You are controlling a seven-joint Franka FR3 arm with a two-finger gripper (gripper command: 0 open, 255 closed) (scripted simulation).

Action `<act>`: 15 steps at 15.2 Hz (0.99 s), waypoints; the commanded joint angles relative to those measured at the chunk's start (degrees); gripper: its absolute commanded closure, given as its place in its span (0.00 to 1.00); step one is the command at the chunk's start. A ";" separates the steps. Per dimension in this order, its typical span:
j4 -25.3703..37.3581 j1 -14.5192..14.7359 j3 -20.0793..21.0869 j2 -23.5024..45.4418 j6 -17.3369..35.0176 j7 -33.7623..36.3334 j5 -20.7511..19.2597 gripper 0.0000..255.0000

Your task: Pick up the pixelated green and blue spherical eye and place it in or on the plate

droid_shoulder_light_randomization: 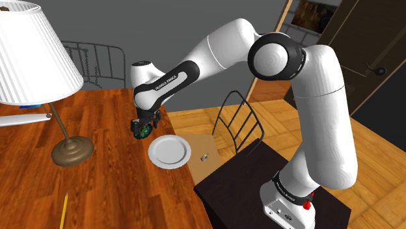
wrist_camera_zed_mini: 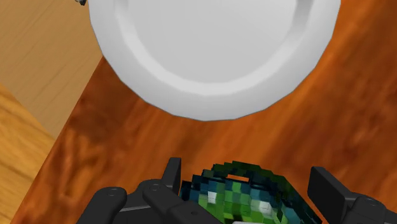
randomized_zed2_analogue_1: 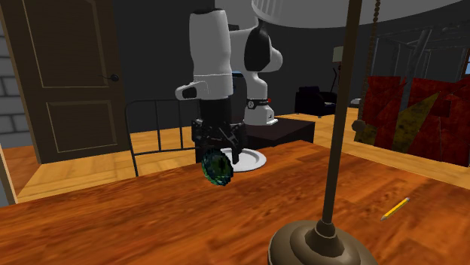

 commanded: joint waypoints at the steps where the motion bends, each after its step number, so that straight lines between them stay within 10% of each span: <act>1: -0.01 -0.01 -0.01 0.03 0.05 -0.01 -0.01 0.00; 4: -0.01 -0.01 -0.01 0.03 0.05 -0.01 -0.01 0.00; 5: -0.01 -0.01 -0.01 0.03 0.05 -0.01 -0.01 1.00; 15: -0.08 -0.07 0.07 -0.53 -0.43 -0.05 0.08 1.00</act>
